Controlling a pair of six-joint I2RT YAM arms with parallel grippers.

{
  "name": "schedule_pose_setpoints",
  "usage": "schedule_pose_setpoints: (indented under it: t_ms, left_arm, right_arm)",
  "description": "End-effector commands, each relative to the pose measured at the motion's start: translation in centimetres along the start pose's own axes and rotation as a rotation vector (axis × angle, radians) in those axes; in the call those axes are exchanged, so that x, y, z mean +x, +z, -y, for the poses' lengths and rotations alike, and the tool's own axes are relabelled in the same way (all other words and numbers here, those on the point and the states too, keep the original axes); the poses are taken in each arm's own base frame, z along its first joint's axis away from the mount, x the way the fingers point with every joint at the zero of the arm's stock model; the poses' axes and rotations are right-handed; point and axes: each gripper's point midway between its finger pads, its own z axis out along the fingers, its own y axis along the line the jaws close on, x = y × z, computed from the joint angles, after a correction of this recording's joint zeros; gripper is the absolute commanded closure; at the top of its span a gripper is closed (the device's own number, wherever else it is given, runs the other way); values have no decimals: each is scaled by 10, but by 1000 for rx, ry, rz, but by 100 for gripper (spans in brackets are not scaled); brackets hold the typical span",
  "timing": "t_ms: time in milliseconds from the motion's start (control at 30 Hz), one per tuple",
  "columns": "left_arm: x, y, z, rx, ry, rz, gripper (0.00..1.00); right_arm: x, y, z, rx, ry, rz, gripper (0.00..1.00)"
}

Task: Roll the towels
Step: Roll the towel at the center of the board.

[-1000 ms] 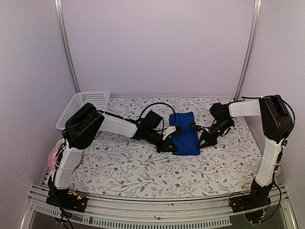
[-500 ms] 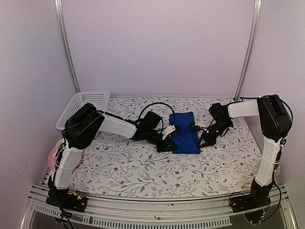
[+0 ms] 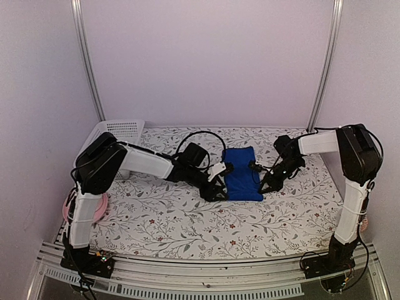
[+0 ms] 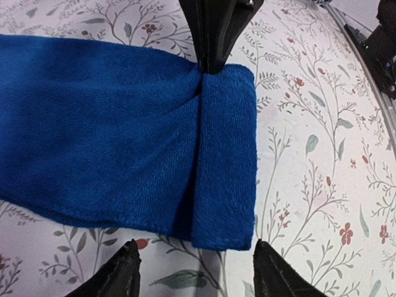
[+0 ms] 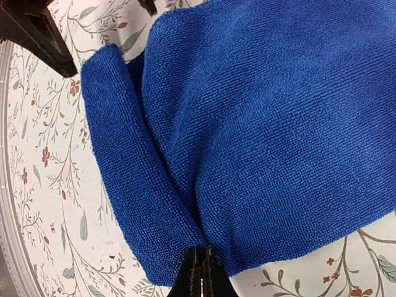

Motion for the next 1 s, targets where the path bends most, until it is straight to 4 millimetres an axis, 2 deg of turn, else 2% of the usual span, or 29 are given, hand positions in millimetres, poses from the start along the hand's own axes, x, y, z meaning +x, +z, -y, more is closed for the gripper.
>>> schedule_pose_setpoints:
  t_ms: [0,100,167,333,433,667,967]
  left_arm:
    - [-31,-38,-12,-146,68,89,31]
    - [-46,-54,-2,-173,153,172,29]
    - [-51,-56,14,-172,264,189,31]
    - [-42,-32,48,-264,563,110,33]
    - [-31,-15,56,-326,681,47,34]
    - [-15,9,46,-438,778,-52,38]
    - [-6,15,22,-582,816,-102,39]
  right_arm:
    - [13,9,11,24,21,-39,96]
    - [14,10,11,20,23,-40,95]
    - [14,11,10,11,29,-42,95]
    - [12,12,6,-22,44,-38,95]
    - [13,12,6,-25,46,-41,95]
    - [12,11,4,-35,45,-36,95]
    - [13,12,3,-39,43,-40,95]
